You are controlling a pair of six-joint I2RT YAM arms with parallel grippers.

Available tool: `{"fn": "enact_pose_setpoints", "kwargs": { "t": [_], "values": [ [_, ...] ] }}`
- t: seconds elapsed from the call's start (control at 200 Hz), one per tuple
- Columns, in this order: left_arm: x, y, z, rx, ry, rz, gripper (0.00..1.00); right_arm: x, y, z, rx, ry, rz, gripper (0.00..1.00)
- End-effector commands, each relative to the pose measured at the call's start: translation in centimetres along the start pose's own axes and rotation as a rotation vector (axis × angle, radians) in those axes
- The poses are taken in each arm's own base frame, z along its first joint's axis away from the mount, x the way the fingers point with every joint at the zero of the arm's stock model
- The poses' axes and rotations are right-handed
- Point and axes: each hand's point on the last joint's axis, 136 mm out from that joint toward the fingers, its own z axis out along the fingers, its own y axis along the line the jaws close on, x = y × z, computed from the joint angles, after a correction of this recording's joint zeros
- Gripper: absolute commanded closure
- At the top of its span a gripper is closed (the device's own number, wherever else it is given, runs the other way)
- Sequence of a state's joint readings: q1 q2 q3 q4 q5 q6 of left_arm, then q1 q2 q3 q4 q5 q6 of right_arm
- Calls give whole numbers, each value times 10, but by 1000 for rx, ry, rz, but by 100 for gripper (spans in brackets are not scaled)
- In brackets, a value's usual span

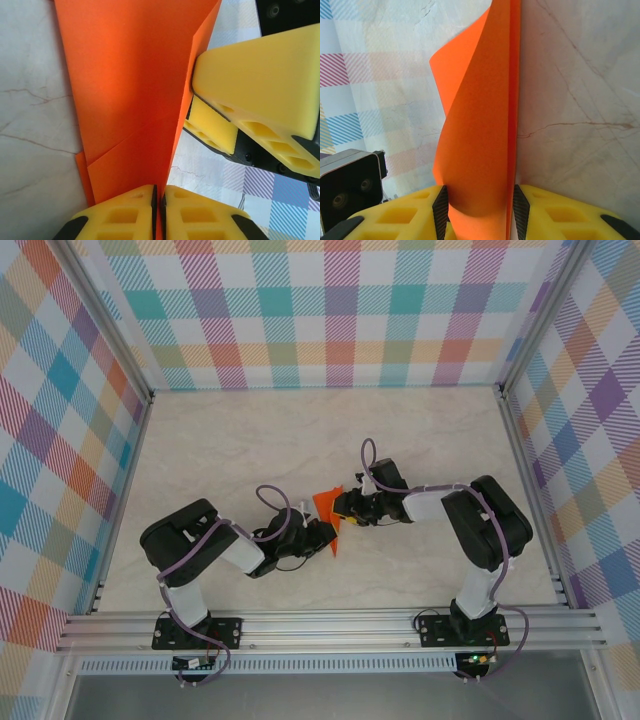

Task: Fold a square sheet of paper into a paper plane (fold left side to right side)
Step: Fold the wing for the fifth time at the center of the table.

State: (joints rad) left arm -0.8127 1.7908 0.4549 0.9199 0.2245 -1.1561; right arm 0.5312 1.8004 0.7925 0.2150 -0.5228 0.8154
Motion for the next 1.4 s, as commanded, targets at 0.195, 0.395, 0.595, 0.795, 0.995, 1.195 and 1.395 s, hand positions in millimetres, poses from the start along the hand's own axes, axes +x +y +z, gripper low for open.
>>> {"fn": "enact_pose_setpoints", "kwargs": {
  "t": [0.195,0.395,0.595,0.795,0.995,1.195,1.395],
  "values": [
    [-7,-13,-6,49,-18,22,82,10,-20,9,70,37,26,59],
    [-10,-20,-14,49,-29,52,74,9,-20,9,71,38,24,59],
    [-16,-21,-26,28,-53,72,70,9,-20,9,71,38,21,60],
    [-35,-17,-47,8,-90,42,69,10,-20,8,73,38,18,60],
    [-52,-16,-57,-26,-76,15,69,9,-19,8,72,38,16,60],
    [-61,-23,-42,7,-32,-4,71,9,-18,8,72,38,16,60],
    [-64,-25,-22,35,1,-17,74,9,-19,8,74,40,16,60]
  ]
}}
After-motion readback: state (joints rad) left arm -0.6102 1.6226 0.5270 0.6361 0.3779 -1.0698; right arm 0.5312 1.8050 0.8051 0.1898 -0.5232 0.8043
